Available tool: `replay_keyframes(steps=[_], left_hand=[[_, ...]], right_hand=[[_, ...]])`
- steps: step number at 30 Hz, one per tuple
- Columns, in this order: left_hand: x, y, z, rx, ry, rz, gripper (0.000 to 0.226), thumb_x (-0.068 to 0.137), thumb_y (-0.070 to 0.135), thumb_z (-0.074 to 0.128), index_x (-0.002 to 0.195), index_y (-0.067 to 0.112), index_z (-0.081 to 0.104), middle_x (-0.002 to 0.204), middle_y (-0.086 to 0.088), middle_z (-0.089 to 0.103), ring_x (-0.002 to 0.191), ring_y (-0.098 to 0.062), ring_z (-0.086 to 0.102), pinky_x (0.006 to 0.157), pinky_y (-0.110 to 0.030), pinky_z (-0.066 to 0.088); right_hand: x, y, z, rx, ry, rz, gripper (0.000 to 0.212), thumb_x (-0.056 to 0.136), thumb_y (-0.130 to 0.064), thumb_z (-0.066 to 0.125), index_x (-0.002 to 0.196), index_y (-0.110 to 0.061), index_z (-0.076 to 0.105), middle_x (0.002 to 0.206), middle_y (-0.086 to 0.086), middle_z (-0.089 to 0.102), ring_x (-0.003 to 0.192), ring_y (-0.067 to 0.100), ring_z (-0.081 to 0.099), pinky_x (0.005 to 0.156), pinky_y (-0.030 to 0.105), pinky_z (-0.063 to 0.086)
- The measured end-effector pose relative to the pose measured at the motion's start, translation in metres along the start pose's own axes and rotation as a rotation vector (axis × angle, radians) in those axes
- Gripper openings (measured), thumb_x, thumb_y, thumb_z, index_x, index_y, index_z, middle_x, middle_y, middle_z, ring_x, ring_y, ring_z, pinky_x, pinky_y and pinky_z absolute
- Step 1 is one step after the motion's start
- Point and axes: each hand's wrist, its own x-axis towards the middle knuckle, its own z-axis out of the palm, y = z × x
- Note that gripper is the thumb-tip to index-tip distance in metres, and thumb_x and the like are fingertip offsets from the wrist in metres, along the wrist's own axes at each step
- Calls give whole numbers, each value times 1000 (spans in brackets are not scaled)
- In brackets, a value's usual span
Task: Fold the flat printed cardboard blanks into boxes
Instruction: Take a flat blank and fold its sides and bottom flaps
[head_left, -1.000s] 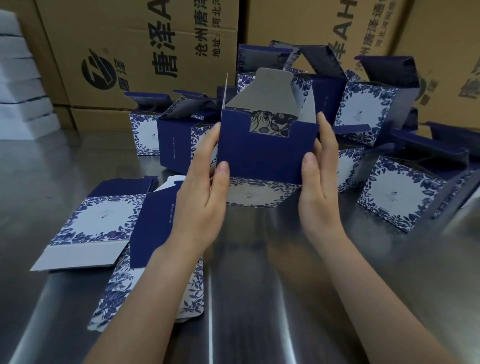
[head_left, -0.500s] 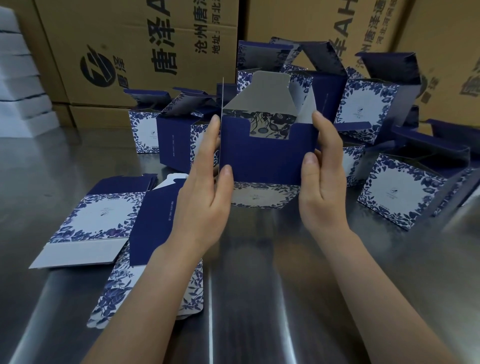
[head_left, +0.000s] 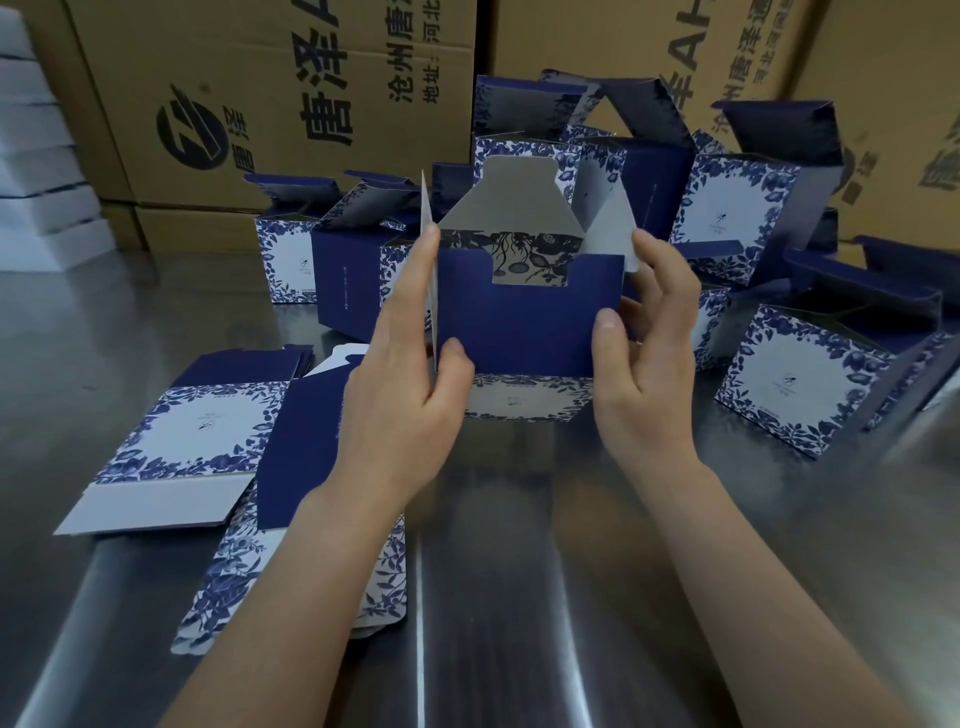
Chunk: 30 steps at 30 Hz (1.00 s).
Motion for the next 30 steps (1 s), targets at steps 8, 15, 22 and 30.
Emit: replay_keyframes(steps=[8, 15, 22, 30], left_hand=[[-1, 1, 1, -65, 26, -54, 73, 92, 24, 43, 143, 61, 6, 154, 16, 37, 62, -20, 63, 55, -50, 53], [-4, 0, 5, -38, 56, -33, 75, 91, 18, 43, 144, 59, 9, 154, 14, 38, 55, -22, 54, 50, -51, 47], [-6, -1, 9, 10, 78, -23, 86, 91, 14, 44, 145, 62, -4, 151, 20, 38, 60, -15, 53, 50, -40, 43], [-8, -1, 12, 101, -3, -10, 72, 92, 8, 39, 152, 44, 23, 158, 12, 30, 111, -14, 45, 84, -48, 50]], right_hand=[[-1, -1, 1, 11, 28, 63, 44, 96, -20, 46, 135, -37, 33, 136, 2, 49, 109, 18, 58, 79, 42, 57], [-2, -1, 3, -1, 62, 79, 52, 91, -6, 53, 133, -31, 34, 139, 3, 45, 117, 21, 55, 82, 50, 55], [-2, 3, 3, -87, 69, 7, 63, 85, 7, 54, 135, -23, 33, 138, -6, 43, 114, 3, 51, 77, 39, 55], [2, 1, -2, -319, -38, -25, 65, 81, 10, 52, 140, -17, 46, 152, 11, 35, 123, 0, 38, 59, 26, 43]])
